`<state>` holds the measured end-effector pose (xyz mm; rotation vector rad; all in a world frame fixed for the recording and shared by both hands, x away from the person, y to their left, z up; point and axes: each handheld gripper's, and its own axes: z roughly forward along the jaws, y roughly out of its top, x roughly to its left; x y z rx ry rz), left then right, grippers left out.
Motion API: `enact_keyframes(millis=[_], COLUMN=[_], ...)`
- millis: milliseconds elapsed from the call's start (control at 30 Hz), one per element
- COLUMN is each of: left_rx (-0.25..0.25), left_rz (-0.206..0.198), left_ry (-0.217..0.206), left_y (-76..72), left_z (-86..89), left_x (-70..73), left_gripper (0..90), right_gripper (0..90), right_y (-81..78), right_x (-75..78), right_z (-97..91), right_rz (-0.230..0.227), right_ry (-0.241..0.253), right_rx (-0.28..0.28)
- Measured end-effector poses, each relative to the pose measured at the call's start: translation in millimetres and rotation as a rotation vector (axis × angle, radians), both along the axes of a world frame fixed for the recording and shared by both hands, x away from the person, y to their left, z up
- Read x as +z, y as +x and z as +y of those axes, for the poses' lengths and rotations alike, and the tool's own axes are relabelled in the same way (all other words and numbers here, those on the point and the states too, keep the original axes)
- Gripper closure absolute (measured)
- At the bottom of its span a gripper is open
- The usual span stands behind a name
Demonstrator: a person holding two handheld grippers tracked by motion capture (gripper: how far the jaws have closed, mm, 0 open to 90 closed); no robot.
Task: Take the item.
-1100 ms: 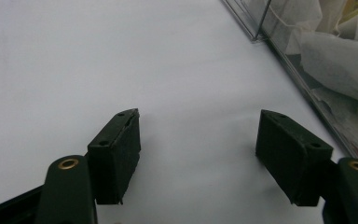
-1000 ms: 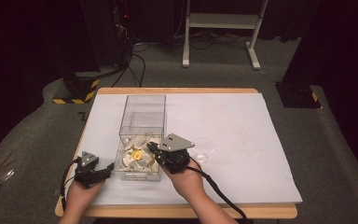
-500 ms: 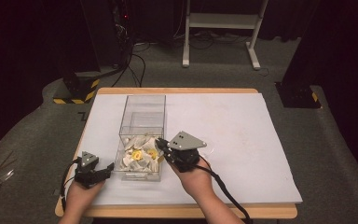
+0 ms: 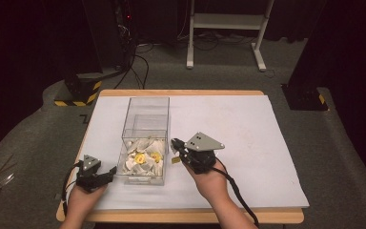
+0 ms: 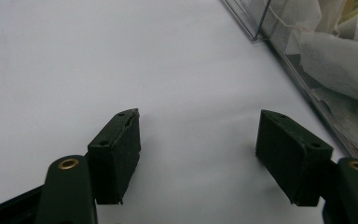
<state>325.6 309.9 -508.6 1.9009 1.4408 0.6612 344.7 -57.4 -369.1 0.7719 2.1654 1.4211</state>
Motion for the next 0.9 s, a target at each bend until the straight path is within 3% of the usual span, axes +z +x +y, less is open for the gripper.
enact_keyframes(millis=[400,900], left_rx=[0.000,0.000], left_rz=[-0.001,-0.001], left_ry=[0.001,0.001], left_y=[-0.1,-0.1], left_z=[-0.1,-0.1], left_x=[0.0,0.0], left_gripper=[30.9,30.9], right_gripper=[87.3,87.3], right_y=[8.2,14.6], right_x=[-6.2,-2.4], right_z=[-26.0,-50.2], right_rz=[0.009,-0.004], right_ry=[-0.004,0.003], right_rx=[-0.067,-0.126])
